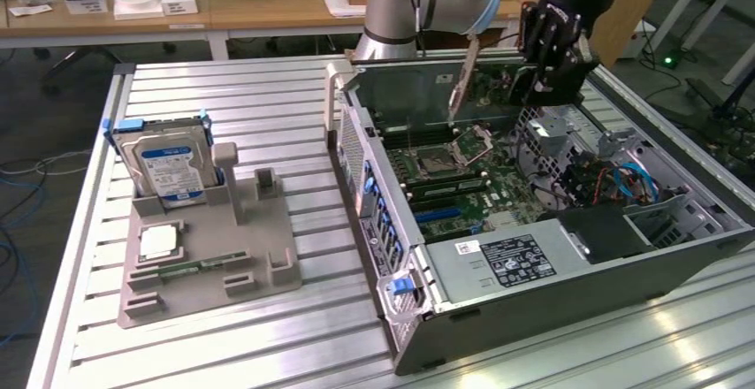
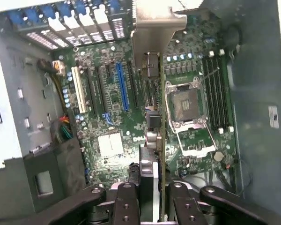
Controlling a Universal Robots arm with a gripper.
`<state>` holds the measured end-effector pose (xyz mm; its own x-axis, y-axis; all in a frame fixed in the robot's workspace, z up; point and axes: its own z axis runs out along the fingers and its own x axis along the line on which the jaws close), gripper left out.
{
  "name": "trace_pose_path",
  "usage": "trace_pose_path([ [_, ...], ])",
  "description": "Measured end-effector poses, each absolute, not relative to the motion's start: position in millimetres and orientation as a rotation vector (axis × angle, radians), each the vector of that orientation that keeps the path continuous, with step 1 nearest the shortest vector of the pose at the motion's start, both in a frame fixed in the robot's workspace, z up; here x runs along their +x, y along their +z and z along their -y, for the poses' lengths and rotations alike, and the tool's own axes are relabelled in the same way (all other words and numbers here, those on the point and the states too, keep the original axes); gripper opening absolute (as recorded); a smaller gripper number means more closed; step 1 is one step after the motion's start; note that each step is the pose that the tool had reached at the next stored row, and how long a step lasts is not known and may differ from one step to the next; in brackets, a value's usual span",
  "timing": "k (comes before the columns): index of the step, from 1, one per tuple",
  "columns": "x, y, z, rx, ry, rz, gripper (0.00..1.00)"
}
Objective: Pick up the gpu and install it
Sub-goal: 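Insert the gpu into the slot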
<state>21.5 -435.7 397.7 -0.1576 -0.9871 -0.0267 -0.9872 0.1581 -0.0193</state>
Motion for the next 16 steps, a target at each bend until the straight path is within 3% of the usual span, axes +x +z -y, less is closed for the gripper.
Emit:
trace_pose_path([
  [2,21,381,439,-2.102,0.011,-2.296,0.29],
  [16,-4,359,441,-2.158,0.011,-2.249,0.29],
])
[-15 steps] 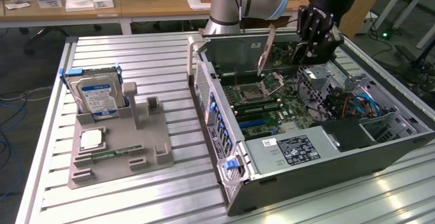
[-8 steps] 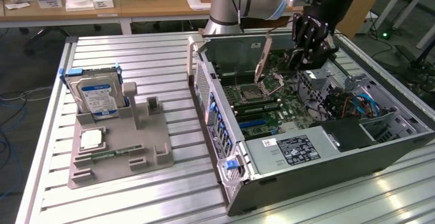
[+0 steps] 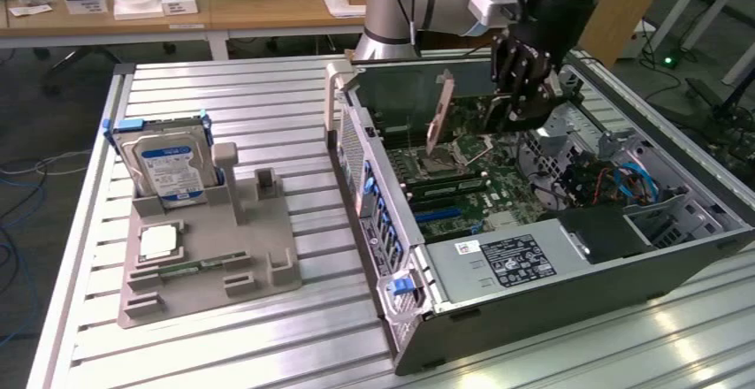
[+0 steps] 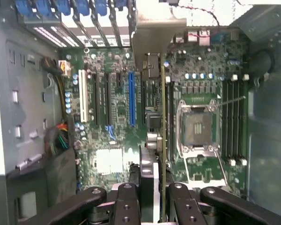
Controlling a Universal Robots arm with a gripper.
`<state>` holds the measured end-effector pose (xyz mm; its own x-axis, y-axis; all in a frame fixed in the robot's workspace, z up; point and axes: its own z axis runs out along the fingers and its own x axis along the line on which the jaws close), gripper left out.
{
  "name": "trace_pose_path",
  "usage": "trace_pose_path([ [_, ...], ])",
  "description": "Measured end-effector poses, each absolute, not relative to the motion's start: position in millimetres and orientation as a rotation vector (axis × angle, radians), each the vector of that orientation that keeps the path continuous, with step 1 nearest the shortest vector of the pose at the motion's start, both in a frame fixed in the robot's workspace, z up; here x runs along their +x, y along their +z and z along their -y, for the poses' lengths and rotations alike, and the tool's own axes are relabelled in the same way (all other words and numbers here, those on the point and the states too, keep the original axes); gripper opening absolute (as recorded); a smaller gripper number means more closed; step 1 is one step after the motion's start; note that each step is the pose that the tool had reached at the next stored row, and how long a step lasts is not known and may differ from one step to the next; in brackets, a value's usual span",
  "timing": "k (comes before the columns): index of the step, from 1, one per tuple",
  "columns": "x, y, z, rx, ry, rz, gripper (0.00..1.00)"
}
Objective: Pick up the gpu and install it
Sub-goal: 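Insert the gpu into the slot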
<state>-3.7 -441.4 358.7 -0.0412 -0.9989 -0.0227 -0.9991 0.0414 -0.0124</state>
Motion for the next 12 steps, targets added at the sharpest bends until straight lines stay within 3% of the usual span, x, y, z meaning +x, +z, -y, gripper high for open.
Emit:
trace_pose_path([
  [12,-17,346,451,-2.171,0.013,-2.255,0.29],
])
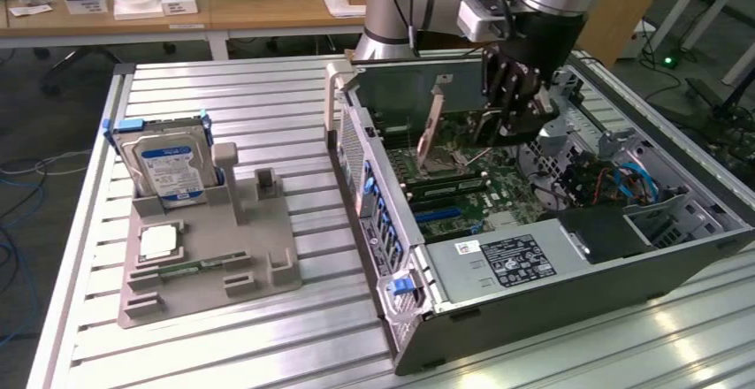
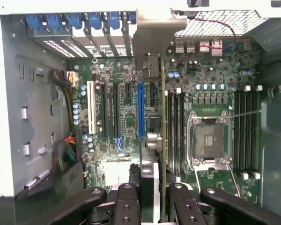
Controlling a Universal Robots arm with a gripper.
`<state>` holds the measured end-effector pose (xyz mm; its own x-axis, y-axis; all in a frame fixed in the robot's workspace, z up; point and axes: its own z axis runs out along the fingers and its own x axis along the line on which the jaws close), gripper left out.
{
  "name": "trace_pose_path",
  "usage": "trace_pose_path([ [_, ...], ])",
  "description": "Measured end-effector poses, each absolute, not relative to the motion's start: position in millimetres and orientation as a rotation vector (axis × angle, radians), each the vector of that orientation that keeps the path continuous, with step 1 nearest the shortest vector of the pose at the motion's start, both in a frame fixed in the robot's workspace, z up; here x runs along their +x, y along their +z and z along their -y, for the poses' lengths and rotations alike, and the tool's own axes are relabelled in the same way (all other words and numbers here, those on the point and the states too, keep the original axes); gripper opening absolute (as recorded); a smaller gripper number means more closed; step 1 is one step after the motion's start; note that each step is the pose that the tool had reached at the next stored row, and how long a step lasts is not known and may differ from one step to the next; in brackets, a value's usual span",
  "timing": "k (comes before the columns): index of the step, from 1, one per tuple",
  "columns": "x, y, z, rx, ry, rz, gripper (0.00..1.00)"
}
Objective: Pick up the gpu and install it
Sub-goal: 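Insert the gpu into the slot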
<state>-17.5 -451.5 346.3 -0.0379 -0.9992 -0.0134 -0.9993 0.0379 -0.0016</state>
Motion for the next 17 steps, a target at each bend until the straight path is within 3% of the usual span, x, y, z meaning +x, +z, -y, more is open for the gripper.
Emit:
trace_pose_path([
  [17,-32,315,452,-2.196,0.017,-2.229,0.29],
])
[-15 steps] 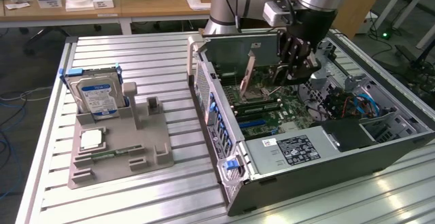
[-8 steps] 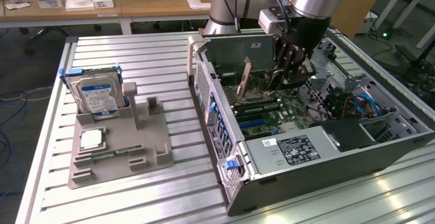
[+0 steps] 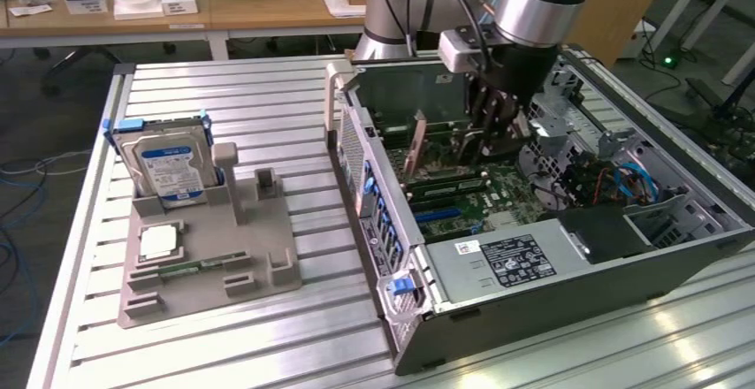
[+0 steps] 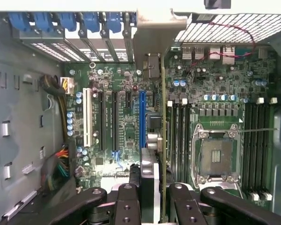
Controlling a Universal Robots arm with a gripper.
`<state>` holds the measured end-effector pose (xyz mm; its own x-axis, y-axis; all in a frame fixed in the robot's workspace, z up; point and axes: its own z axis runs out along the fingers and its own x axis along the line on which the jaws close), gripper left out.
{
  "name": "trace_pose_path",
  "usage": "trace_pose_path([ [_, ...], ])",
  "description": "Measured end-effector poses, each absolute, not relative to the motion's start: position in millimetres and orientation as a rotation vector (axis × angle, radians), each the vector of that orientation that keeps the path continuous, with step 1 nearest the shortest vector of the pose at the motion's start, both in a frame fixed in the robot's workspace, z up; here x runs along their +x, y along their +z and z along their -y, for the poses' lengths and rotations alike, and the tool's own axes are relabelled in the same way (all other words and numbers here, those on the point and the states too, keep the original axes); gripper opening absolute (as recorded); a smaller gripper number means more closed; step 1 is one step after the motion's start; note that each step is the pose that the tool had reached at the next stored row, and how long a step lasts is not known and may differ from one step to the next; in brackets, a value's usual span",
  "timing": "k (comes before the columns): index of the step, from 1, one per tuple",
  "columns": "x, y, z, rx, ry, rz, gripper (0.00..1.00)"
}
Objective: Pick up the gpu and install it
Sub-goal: 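Insert the gpu into the slot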
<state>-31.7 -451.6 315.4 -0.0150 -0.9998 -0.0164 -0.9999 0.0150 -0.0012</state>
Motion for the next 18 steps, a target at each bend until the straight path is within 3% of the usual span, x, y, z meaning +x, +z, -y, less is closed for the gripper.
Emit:
trace_pose_path([
  [18,-41,283,452,-2.199,0.017,-2.225,0.29],
])
